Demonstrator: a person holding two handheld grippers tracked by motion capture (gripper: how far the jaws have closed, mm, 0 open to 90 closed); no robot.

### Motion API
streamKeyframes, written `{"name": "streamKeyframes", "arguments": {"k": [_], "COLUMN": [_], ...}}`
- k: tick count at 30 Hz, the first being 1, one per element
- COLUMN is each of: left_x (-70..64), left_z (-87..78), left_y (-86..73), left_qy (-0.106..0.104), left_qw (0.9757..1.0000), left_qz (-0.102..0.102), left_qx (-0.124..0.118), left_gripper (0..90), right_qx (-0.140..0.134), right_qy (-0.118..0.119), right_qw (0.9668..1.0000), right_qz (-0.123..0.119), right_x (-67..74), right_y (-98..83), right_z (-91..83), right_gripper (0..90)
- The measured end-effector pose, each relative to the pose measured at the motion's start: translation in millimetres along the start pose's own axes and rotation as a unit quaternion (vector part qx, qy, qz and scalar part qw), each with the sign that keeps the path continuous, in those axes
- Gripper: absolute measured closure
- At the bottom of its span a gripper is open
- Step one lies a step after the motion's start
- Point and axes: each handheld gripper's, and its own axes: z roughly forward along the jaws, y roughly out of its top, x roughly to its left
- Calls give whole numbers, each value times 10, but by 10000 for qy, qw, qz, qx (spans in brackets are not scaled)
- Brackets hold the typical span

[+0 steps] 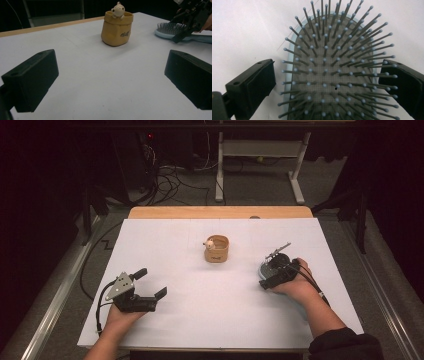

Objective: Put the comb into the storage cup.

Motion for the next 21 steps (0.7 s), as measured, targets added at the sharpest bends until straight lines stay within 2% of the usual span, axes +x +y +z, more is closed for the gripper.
{"name": "streamKeyframes", "arguments": {"k": [3,7,12,21], "left_x": [-3,-3,-12,-11], "left_z": [2,3,5,-5], "left_y": [0,-2,-5,-10], "left_qy": [-6,-16,-33,-15], "left_qw": [10000,10000,10000,10000], "left_qz": [-10,-15,0,4], "left_qx": [0,4,30,38], "left_gripper": [0,0,0,0], "right_qx": [3,23,45,56], "right_qy": [-21,62,214,273], "right_qw": [10000,10000,9996,9995], "right_qz": [33,34,153,160], "right_x": [-5,-32,-66,-77], "right_y": [14,19,11,11], "right_z": [8,19,38,48], "right_gripper": [16,23,25,22]}}
